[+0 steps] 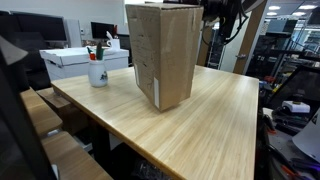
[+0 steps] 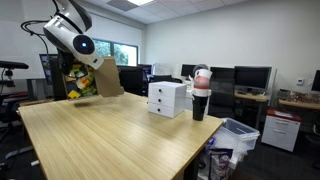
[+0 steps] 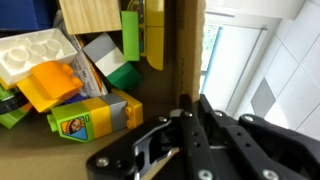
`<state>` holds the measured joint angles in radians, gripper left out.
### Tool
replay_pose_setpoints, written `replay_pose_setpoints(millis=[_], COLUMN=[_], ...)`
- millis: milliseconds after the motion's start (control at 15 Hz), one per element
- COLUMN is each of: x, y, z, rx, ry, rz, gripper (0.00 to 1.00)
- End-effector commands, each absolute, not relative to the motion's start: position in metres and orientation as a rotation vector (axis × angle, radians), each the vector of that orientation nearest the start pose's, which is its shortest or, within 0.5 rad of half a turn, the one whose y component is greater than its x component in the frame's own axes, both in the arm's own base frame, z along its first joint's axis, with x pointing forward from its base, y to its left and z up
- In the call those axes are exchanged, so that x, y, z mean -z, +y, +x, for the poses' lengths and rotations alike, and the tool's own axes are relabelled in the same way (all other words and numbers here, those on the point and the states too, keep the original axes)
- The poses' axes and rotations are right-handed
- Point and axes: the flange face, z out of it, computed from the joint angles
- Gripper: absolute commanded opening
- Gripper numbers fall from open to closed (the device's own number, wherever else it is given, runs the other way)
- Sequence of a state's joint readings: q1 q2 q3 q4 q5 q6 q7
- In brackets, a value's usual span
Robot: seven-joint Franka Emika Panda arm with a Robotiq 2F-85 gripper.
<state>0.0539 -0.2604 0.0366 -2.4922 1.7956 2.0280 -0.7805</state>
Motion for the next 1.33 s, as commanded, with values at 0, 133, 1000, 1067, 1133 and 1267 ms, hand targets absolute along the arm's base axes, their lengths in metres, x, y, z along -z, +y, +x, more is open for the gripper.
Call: replay_pose_setpoints(millis=[0, 133, 1000, 1067, 1133, 1267], x=[-0.423, -0.418, -0.395, -0.394, -0.393, -0.392], y=[0.091, 0.09, 0.077, 0.076, 0.076, 0.075], z=[0.448, 0.446, 0.435, 0.435, 0.435, 0.435], rx=[0.406, 0.404, 0.424, 0.426, 0.429, 0.434], ry=[0.249, 0.258, 0.279, 0.28, 0.279, 0.277], rz=[-1.593, -1.58, -1.488, -1.481, -1.471, -1.456], gripper=[0.04, 0.04, 0.04, 0.04, 0.04, 0.04])
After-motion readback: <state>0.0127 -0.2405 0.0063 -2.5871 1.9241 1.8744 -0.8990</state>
